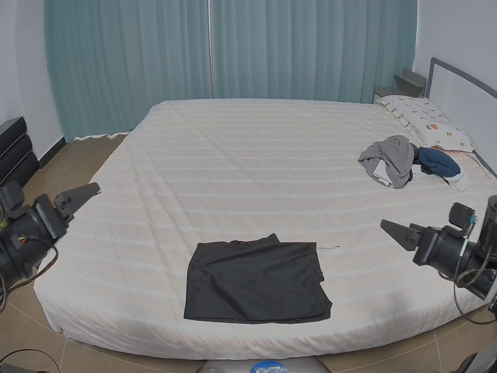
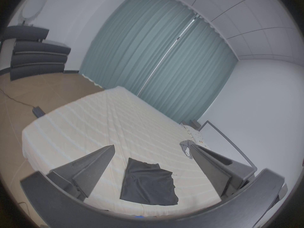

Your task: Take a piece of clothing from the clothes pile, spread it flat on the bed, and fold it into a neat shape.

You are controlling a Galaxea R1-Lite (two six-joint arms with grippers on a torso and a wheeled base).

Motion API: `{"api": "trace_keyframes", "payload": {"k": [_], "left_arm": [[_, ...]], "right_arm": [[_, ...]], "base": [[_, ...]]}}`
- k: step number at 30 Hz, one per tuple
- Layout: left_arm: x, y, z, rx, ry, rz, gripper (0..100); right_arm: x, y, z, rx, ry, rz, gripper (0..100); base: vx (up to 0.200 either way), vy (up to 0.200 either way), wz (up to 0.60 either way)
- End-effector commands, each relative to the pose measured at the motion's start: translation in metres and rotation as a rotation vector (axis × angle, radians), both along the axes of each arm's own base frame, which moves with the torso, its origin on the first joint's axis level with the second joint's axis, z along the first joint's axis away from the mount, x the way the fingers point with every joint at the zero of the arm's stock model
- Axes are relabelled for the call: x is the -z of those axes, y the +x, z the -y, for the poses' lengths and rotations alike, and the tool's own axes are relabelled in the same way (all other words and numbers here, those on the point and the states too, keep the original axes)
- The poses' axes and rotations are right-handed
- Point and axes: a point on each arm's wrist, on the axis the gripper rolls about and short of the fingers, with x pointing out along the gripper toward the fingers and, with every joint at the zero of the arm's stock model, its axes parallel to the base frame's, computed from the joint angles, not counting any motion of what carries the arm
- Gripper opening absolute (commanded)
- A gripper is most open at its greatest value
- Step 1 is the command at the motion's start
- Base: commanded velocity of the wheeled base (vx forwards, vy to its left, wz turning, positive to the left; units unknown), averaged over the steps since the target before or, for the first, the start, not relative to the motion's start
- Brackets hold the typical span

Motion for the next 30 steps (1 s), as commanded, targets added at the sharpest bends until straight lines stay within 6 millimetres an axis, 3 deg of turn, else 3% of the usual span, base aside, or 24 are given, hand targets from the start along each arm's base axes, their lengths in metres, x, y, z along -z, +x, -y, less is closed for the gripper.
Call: {"api": "trace_keyframes", "payload": {"k": [1, 12, 23, 30], "left_arm": [[-0.007, -0.067, -0.024, -0.086, 0.065, 0.198, 100], [0.008, -0.12, -0.042, -0.2, 0.255, 0.295, 100], [0.019, -0.155, -0.045, -0.355, 0.413, 0.373, 100], [0.04, -0.183, -0.044, -0.414, 0.517, 0.386, 100]], "right_arm": [[-0.013, -0.067, 0.039, 0.064, -0.09, 0.131, 100], [-0.014, -0.105, 0.065, 0.236, -0.167, 0.196, 100], [-0.017, -0.172, 0.072, 0.16, -0.279, 0.241, 100], [0.003, -0.206, 0.075, 0.169, -0.368, 0.248, 100]], "base": [[0.0, 0.0, 0.0], [0.0, 0.0, 0.0], [0.0, 0.0, 0.0], [0.0, 0.0, 0.0]]}}
